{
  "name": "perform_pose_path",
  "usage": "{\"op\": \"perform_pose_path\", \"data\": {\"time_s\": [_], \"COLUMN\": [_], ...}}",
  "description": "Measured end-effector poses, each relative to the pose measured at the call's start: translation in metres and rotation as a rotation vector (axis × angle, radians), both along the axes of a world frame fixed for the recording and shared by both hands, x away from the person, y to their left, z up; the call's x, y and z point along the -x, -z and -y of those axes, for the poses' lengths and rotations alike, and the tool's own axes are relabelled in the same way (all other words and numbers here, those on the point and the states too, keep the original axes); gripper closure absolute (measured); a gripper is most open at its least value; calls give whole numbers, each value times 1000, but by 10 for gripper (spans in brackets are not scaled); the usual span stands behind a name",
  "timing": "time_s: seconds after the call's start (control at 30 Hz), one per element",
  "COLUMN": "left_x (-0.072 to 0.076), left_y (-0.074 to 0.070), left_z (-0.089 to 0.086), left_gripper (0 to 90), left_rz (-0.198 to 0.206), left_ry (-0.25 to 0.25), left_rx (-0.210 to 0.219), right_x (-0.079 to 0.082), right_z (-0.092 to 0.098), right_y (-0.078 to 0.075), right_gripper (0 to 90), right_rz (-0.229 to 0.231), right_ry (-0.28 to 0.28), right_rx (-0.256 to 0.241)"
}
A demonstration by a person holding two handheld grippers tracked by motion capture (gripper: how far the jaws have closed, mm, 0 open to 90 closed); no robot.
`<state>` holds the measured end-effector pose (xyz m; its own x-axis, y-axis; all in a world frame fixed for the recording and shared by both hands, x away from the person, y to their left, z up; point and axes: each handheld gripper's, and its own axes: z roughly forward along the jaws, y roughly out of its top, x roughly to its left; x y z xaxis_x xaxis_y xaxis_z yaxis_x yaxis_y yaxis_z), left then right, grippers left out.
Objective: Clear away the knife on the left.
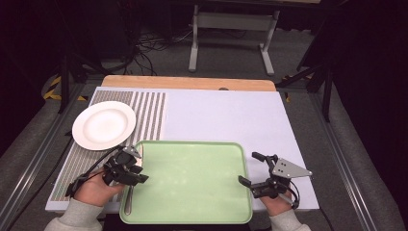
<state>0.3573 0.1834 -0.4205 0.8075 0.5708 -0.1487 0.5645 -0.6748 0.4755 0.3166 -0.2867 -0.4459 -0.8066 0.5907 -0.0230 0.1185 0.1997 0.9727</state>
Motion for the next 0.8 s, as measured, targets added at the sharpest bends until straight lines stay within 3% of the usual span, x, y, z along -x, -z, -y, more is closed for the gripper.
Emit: {"op": "perform_pose_path", "data": {"time_s": [0.07,0.1,0.27,0.37,0.43,0.63,0.67,0.73,0.8], "left_x": [2,3,7,10,13,24,24,30,31], "left_y": [-5,-7,-17,-23,-26,-33,-33,-30,-29], "left_z": [-1,-1,-4,-8,-11,-27,-27,-39,-42], "left_gripper": [385,326,136,33,11,0,0,0,0], "left_rz": [60,71,105,116,148,257,257,335,350], "left_ry": [26,31,41,52,61,88,88,92,91], "left_rx": [16,15,58,118,142,291,291,365,381], "right_x": [0,0,0,0,0,0,0,0,0], "right_z": [0,0,-1,-1,-1,0,0,0,0], "right_y": [0,0,0,0,0,-1,-1,-1,-1], "right_gripper": [37,37,37,37,36,36,36,35,35], "right_rz": [0,1,3,1,0,5,5,5,4], "right_ry": [0,0,-2,-3,-3,-1,-1,0,0], "right_rx": [1,1,-3,-2,-4,-10,-11,-10,-9]}}
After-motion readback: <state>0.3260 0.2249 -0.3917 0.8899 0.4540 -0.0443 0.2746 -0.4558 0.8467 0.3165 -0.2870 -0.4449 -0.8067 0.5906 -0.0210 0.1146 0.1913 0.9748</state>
